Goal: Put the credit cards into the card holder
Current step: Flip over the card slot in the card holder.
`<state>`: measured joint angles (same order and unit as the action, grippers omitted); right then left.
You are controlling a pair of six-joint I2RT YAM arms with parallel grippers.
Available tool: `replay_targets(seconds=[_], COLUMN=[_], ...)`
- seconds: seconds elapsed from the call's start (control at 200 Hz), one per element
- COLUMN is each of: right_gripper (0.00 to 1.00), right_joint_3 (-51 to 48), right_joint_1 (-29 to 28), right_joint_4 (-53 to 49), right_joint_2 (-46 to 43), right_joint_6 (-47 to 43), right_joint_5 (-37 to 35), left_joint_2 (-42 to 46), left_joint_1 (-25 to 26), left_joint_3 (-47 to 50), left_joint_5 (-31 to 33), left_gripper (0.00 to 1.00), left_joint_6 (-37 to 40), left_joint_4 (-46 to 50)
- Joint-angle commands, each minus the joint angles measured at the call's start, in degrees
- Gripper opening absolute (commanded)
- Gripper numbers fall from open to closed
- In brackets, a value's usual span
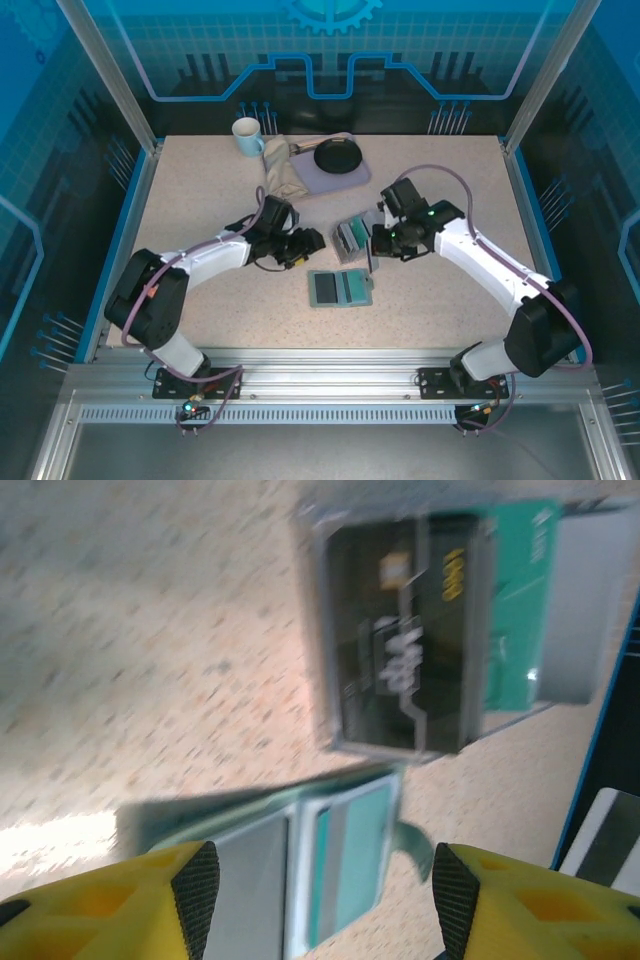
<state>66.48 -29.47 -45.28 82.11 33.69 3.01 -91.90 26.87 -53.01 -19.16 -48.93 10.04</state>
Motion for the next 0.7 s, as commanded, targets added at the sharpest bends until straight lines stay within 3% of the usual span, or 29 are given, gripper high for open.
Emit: replay_targets(seconds=[0.0, 0.28, 0.49, 0.695], right_gripper=[0.0, 0.0, 0.0, 0.0], right_joint_3=[-3.3, -4.67, -6.07, -8.52], right_joint_1=[-2.7, -8.97, -8.27, -6.92], right_joint_4=[3.61, 4.75, 3.1, 6.14], right_joint_2=[-0.15, 5.39, 6.41, 6.31], right_joint_6=[4.55, 7.48, 7.79, 6.23], right_joint_5=[2.27, -3.13, -7.61, -4.32], left_joint_2=[2.72, 3.34, 1.03, -0.97], left_joint_1=[-0.08, 1.11, 2.57, 2.88], left_joint_3=[4.18, 8.81, 8.71, 9.27], left_joint_5=[0.37, -1.98, -2.66, -3.11], left_gripper=[0.61, 0.6, 0.56, 0.51], left_joint_6=[1.24, 0.17, 0.41, 0.31], left_joint_4=[3.1, 2.02, 1.56, 0.54])
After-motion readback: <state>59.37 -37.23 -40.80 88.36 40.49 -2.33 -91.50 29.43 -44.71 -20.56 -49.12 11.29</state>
